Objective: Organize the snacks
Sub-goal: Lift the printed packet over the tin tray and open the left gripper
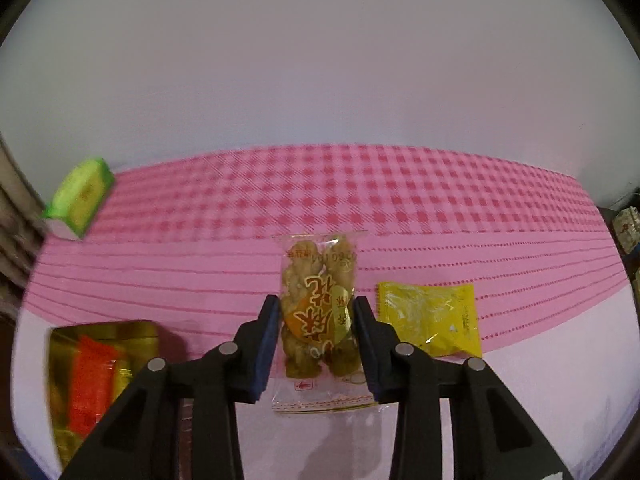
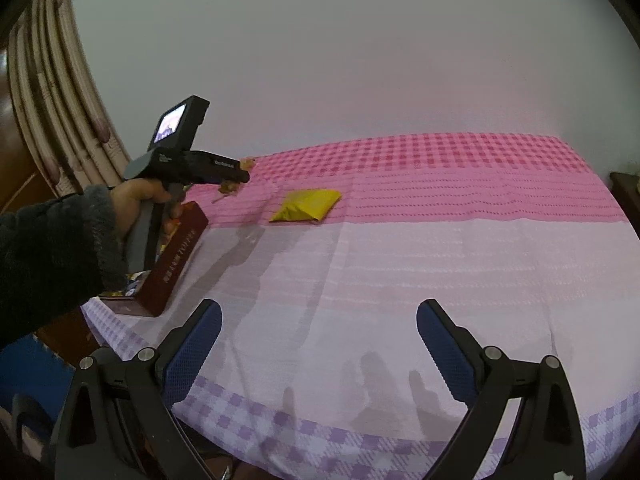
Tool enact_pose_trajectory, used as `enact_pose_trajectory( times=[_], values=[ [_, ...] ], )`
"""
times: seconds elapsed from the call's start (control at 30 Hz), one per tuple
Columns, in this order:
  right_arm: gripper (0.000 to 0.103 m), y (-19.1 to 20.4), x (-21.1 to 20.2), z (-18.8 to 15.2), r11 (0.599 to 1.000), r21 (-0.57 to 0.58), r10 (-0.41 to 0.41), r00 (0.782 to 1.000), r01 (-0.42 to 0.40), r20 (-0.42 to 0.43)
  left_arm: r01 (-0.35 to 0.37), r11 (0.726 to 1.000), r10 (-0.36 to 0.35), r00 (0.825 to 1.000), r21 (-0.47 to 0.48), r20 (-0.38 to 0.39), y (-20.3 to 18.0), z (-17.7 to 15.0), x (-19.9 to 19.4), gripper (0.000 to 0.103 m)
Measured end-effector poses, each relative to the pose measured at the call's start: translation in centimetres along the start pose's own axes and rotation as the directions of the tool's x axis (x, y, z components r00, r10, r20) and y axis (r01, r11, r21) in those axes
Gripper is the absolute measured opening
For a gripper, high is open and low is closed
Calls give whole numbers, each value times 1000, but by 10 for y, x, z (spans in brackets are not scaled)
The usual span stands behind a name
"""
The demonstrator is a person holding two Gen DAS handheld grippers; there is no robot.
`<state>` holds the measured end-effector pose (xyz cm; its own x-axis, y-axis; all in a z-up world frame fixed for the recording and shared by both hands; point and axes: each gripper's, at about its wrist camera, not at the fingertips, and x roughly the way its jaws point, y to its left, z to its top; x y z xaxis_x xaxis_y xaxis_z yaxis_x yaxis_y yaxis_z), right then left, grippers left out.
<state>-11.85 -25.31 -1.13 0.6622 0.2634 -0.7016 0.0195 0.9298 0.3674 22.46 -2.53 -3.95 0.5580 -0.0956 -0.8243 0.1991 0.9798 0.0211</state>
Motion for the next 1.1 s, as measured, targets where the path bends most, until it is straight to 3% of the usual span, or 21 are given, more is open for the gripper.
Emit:
enact_pose_trajectory(
  times=[0.57,1.1],
  values=[
    [98,43,-14,-2,994,-104,38,999,-36,15,-128,991,133,984,-46,121,80,-5,-125,37],
    [98,51,-17,-6,992,-110,58,998,-56,9,-209,973,220,969,-97,114,137,-39,-150,37]
  ],
)
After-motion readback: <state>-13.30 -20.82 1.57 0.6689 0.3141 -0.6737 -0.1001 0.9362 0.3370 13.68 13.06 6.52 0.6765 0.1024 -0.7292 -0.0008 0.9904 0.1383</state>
